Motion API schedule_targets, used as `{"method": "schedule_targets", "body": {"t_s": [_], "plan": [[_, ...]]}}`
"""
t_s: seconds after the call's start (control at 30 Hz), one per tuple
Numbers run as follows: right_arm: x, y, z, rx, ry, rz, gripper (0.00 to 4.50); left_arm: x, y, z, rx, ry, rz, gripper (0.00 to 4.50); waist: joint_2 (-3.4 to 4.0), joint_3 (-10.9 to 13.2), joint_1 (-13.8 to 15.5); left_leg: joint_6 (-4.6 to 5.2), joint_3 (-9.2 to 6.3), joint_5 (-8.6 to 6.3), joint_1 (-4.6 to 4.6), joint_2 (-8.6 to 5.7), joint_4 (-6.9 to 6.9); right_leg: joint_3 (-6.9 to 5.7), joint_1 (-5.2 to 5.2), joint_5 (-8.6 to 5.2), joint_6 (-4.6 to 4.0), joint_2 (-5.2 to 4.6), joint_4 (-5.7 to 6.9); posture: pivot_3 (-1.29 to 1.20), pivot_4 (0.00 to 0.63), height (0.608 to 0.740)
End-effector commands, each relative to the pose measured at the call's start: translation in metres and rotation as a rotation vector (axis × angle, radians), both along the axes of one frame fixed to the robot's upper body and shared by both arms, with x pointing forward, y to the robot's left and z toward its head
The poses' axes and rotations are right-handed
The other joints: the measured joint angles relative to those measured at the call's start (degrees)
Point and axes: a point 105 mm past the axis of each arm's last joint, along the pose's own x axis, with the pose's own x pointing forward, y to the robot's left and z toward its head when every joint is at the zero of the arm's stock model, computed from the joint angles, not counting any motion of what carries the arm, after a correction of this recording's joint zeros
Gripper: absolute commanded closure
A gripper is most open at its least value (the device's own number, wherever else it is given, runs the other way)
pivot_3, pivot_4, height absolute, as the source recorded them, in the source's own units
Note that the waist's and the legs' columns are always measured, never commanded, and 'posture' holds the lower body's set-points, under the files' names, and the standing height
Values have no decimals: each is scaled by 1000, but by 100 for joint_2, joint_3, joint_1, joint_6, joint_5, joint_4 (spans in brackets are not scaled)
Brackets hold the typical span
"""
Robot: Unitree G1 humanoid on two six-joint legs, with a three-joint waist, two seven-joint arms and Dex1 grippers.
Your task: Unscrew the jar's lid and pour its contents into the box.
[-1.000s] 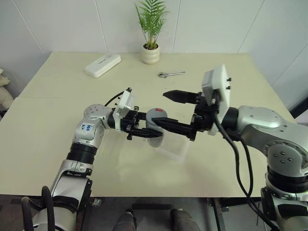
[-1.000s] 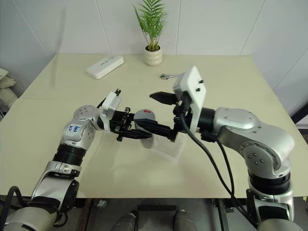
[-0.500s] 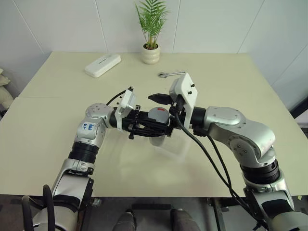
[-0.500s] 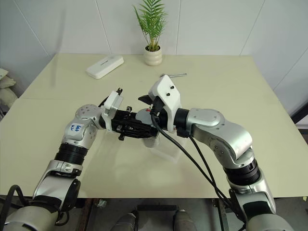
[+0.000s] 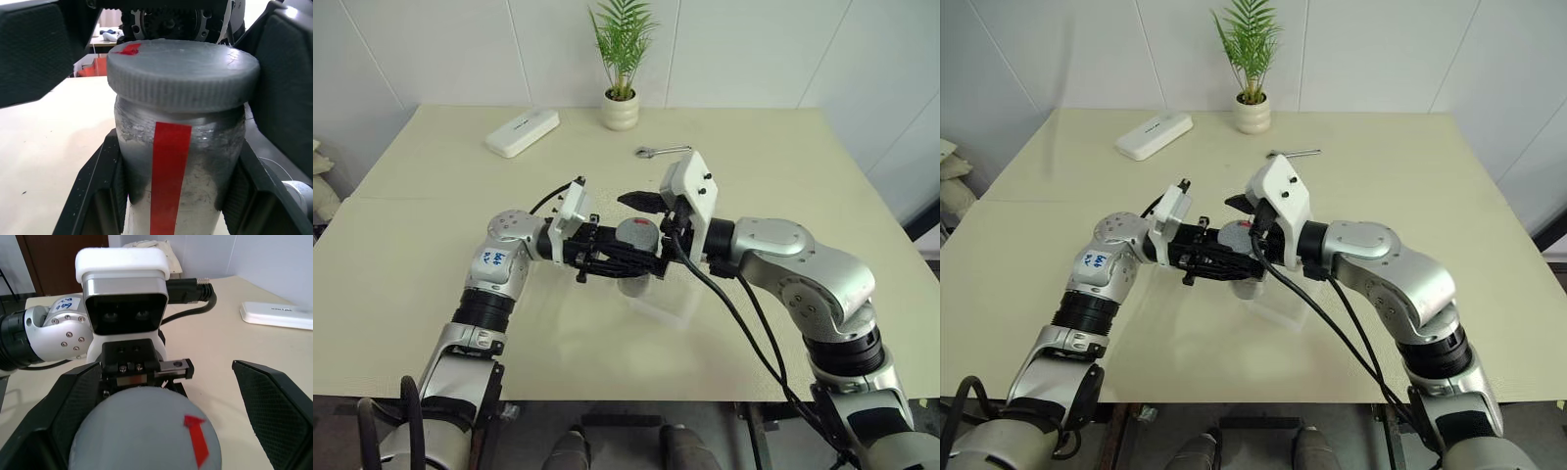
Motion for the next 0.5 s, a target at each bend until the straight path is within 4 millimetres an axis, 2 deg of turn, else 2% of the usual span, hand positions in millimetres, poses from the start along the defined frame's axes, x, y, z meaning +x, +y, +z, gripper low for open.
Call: {"method": "schedule_targets", "body": {"t_s": [0.03,0.27,0.5], "plan": [[3,-25,12,15,-42,-94,26,-5,1,10,-15,-55,-25,2516,0,0,-5,0,0,0,0,0,0,0,0,0,0,0,0,0,150,740],[0,-41,12,-3,-41,-140,26,-5,1,9,-13,-55,-24,2516,0,0,-6,0,0,0,1,0,2,0,0,0,0,0,2,0,150,740],[-3,-46,12,-6,-38,-153,26,-6,2,9,-12,-55,-25,2516,0,0,-6,0,0,0,1,0,2,0,0,0,0,0,1,0,150,740]]}}
